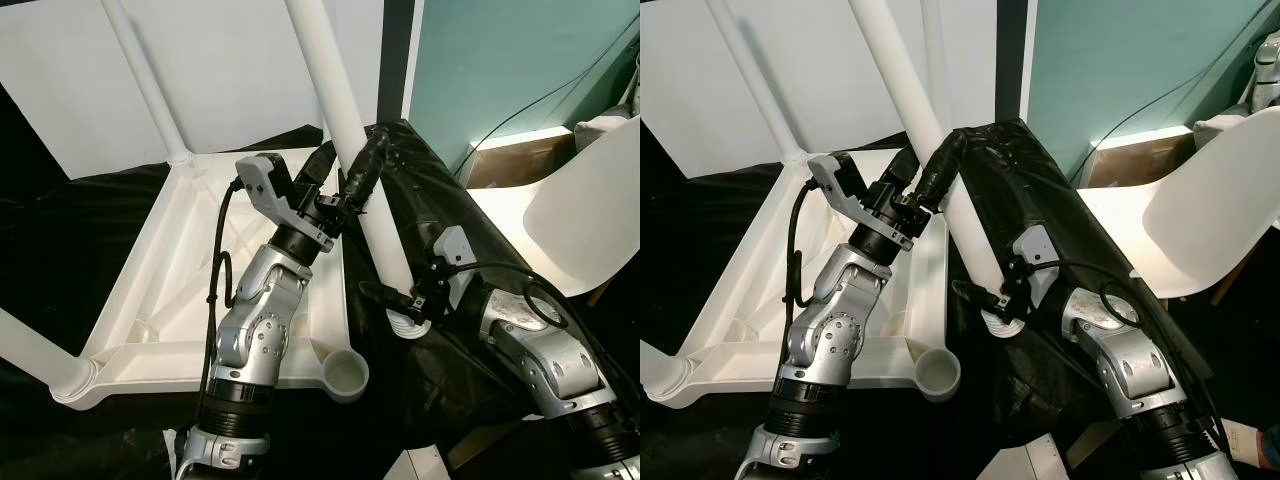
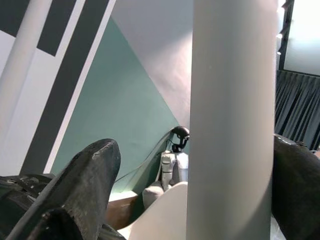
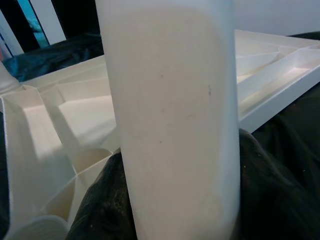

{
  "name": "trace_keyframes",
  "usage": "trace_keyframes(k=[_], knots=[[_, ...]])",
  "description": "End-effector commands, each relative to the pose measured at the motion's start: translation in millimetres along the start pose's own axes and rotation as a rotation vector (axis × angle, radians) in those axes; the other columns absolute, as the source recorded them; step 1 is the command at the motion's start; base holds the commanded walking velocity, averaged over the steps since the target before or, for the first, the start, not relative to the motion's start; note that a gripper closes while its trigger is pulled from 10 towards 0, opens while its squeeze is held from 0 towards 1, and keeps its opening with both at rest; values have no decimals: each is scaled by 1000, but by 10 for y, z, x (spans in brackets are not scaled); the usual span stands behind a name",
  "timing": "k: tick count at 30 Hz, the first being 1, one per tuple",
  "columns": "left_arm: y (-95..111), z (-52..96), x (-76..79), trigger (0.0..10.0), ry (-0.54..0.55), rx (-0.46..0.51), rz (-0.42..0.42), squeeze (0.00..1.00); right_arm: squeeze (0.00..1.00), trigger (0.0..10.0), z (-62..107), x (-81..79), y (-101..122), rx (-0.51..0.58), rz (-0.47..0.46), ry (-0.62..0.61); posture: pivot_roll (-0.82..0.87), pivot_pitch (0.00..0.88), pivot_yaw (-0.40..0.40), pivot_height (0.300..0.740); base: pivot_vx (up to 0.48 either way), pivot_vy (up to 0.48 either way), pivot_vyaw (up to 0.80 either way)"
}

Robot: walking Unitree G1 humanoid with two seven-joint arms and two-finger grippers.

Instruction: Building children table

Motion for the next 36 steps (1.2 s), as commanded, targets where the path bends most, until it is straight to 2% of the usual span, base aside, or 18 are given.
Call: trace_keyframes(k=[1, 2, 5, 6, 7, 8, 9, 17, 22, 23, 25, 26, 30, 31, 36], knots=[[9, -7, 96, 863, -73, -1, 3, 0, 0, 0, -5, 7, 3, -1, 36, -8, -111, 0, 79, 740, 0, 0, 0], [9, 5, 119, 0, -92, 2, 8, 0, 0, 0, -14, 9, 4, -2, 49, -11, -111, 0, 82, 740, 0, 0, 0], [11, 18, 135, 0, -109, 4, 22, 0, 0, 0, -30, 22, 8, -5, 71, -24, -110, 0, 81, 740, 0, 0, 0], [12, 24, 135, 0, -110, 5, 26, 0, 0, 3765, -40, 38, 11, -8, 88, -38, -109, 0, 81, 740, 0, 0, 0], [17, 28, 132, 0, -109, 6, 32, 0, 0, 6078, -50, 58, 16, -12, 106, -56, -109, 0, 81, 740, 0, 0, 0], [21, 31, 129, 0, -107, 7, 35, 0, 0, 6078, -56, 71, 19, -14, 117, -68, -109, 0, 81, 740, 0, 0, 0], [24, 33, 128, 0, -106, 7, 36, 0, 0, 10000, -65, 80, 36, -10, 125, -78, -108, 0, 80, 740, 0, 0, 0], [28, 40, 138, 0, -102, 4, 29, 0, 0, 10000, -109, 72, 179, 30, 171, -109, -108, 0, 78, 740, 0, 0, 0], [17, 46, 134, 0, -98, 1, 28, 0, 0, 10000, -104, 79, 193, 25, 192, -133, -113, 0, 78, 740, 0, 0, 0], [10, 45, 127, 0, -93, -2, 20, 0, 600, 10000, -95, 90, 214, 30, 190, -147, -117, 0, 78, 740, 0, 0, 0], [5, 44, 122, 0, -89, -5, 14, 0, 600, 10000, -88, 97, 229, 33, 187, -155, -117, 0, 78, 740, 0, 0, 0], [-3, 43, 113, 0, -84, -8, 6, 0, 1000, 10000, -84, 78, 253, 34, 186, -149, -118, 0, 78, 740, 0, 0, 0], [-15, 46, 115, 0, -86, -11, -6, 0, 1000, 10000, -95, 21, 344, 45, 199, -137, -121, 0, 78, 740, 0, 0, 0], [-16, 47, 117, 0, -87, -12, -7, 0, 0, 10000, -99, 14, 360, 48, 201, -138, -121, 0, 78, 740, 0, 0, 0], [-54, 50, 130, 0, -89, -24, -23, 0, 0, 10000, -113, -111, 505, 65, 227, -96, -123, 0, 78, 740, 0, 0, 0]])
Point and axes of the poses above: a point about 5 cm out from each wrist's last joint towards the gripper, its own z axis pointing back from the gripper into the wrist, its own y axis along the axis of the wrist's last joint, x = y × z, the point moved 4 cm from there along -z, pointing out of the wrist towards the gripper, and after that the axes turned 8 degrees about -z, right-handed, at the moved point
